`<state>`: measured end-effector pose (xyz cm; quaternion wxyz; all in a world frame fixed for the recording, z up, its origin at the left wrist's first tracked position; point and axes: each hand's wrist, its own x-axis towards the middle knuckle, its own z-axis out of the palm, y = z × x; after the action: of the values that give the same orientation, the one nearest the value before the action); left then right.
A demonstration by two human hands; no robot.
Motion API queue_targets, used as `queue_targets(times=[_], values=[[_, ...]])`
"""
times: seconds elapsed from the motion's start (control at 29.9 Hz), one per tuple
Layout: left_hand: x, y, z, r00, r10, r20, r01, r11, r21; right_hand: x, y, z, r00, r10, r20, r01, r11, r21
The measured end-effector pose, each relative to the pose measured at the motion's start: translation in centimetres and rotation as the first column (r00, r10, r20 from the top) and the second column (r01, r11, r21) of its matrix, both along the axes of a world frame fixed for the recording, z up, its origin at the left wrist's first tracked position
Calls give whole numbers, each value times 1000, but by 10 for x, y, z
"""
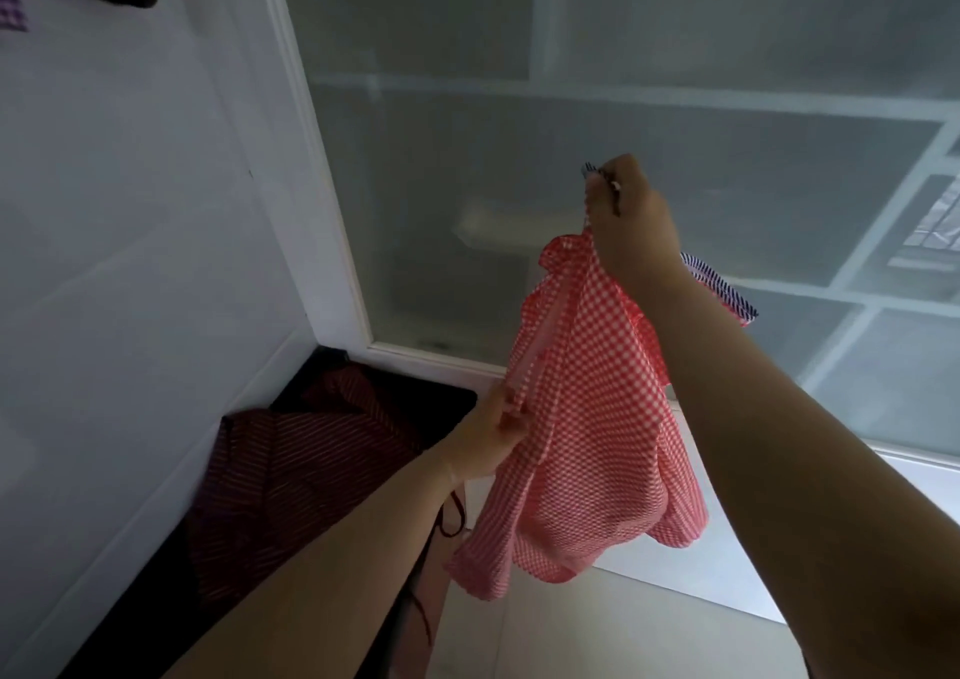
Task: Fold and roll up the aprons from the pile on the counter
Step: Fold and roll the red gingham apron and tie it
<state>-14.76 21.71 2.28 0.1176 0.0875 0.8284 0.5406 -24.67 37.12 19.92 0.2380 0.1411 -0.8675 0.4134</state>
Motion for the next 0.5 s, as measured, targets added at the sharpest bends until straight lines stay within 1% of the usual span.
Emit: queue_targets(times=[0.03, 0.07, 0.1, 0.13, 0.17, 0.23, 0.3, 0.33, 0.4, 0.44, 0.5], values=[[0, 2, -3, 996, -76, 39, 76, 997, 5, 0, 0, 0, 1000, -1, 3, 1, 1000, -6], [1, 4, -7, 992, -115, 53, 116, 993, -9, -1, 0, 1, 1000, -2, 2, 2, 1000, -13], [3, 5, -11, 992, -112, 57, 112, 994, -5, -1, 0, 1, 1000, -4, 4, 5, 1000, -22], [4, 5, -14, 995, -77, 65, 75, 997, 33, -1, 0, 2, 1000, 0, 4, 0, 999, -40], [5, 3, -17, 996, -26, 83, 17, 994, 109, -1, 0, 3, 1000, 10, 2, -10, 998, -66], [7, 2, -17, 990, 83, 114, -109, 963, 245, 0, -1, 6, 1000, 26, -6, -27, 994, -103], [7, 1, -15, 971, 230, 74, -241, 931, 274, 1, -3, 9, 999, 32, -9, -33, 993, -113], [7, 1, -15, 948, 317, 6, -310, 922, 233, 1, -4, 11, 999, 40, -11, -41, 993, -115], [6, -3, -14, 869, 439, -227, -433, 898, 80, 2, -7, 14, 998, 57, -18, -58, 991, -124], [6, -5, -15, 818, 454, -353, -474, 880, 33, 2, -9, 15, 998, 64, -22, -67, 989, -131], [8, -8, -13, 713, 403, -574, -487, 873, 8, 2, -12, 18, 997, 70, -29, -73, 987, -142]])
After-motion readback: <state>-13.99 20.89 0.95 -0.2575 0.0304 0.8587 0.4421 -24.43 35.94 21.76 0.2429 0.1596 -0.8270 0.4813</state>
